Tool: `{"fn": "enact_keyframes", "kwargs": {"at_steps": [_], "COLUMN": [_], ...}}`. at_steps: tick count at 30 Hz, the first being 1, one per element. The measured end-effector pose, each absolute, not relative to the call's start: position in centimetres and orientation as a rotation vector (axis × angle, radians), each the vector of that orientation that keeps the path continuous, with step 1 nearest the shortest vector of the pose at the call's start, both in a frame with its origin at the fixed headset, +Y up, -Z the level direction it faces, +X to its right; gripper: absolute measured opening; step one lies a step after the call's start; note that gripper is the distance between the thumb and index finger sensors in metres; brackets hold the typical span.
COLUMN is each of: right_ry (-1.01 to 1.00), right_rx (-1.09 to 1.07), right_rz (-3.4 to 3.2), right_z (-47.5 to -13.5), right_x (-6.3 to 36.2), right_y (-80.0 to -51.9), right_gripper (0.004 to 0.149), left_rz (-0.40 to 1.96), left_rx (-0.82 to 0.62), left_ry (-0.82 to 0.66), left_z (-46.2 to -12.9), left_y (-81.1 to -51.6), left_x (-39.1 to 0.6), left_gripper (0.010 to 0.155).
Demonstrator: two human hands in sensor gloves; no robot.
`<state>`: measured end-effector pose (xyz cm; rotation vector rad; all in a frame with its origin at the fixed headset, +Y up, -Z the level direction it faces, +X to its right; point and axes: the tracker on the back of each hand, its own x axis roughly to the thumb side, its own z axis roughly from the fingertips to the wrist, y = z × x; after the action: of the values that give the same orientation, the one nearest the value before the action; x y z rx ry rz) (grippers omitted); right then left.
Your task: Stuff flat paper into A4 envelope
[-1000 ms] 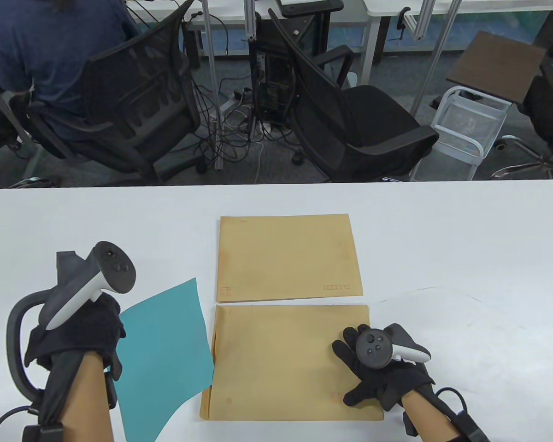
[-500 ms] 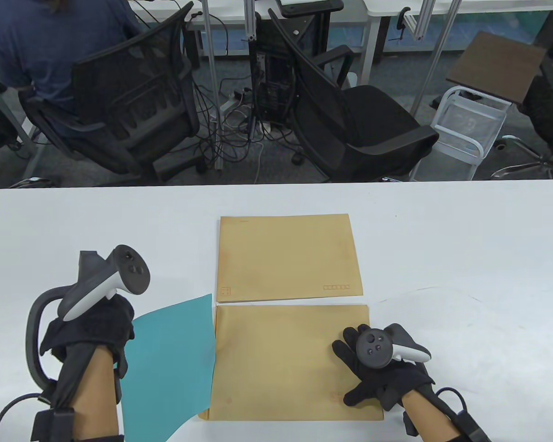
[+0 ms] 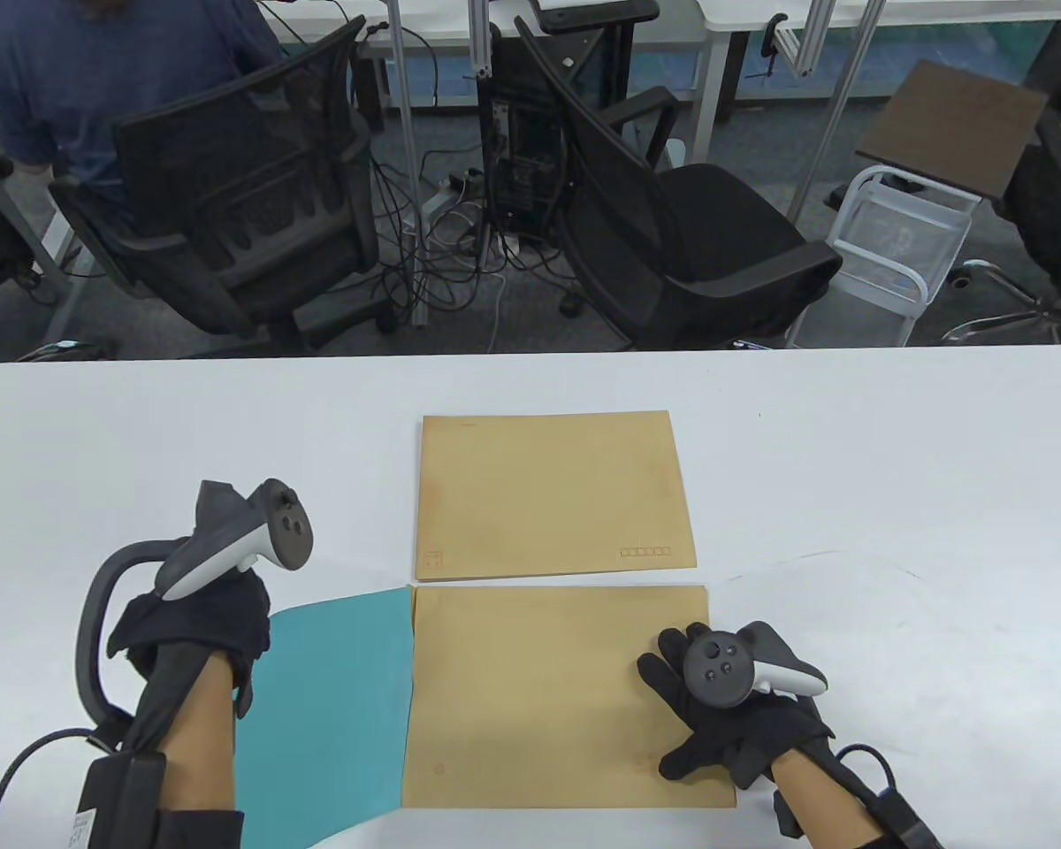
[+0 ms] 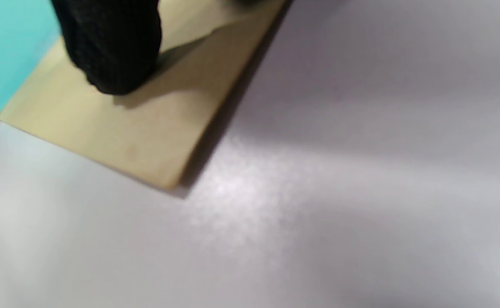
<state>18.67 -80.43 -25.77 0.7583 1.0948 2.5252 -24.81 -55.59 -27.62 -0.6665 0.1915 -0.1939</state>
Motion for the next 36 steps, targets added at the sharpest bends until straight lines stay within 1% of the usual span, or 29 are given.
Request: {"fn": "enact_keyframes", "kwargs": {"at_steps": [7,14,17,22,28,36], "right_ry": [1.095,1.097,1.097,1.098,1.099,1.100], "right_rx": [0.758,0.758,0.757,0.759,0.761,0.761], "right_rz": [2.525,2.513,2.513,2.511,2.507,2.503], "right_z": [-25.8,-25.7,-25.7,-25.7,-25.7,-25.7], "right_x": [18.7,18.7,18.7,18.7,18.7,18.7], "right_y": [-80.4,-80.5,-80.5,-80.5,-80.5,-80.5], "right_gripper": [0.103,0.103,0.103,0.103,0.104,0.103], "left_rz": [-0.238,-0.246,-0.257,-0.303,-0.342,-0.367], "left_rx": [-0.699,-0.695,-0.712,-0.749,-0.740,-0.746], "left_ry": [0.248,0.304,0.304,0.261,0.242,0.287], "left_z": [-29.0,-30.5,-31.0,-31.9,-32.8,-33.3], "left_y": [-57.1,-57.5,-57.9,-59.4,-60.3,-61.0], "left_x": [-25.1,-25.6,-25.5,-24.8,-24.7,-26.1], "left_gripper": [0.049,0.049,0.049,0.048,0.049,0.050]}}
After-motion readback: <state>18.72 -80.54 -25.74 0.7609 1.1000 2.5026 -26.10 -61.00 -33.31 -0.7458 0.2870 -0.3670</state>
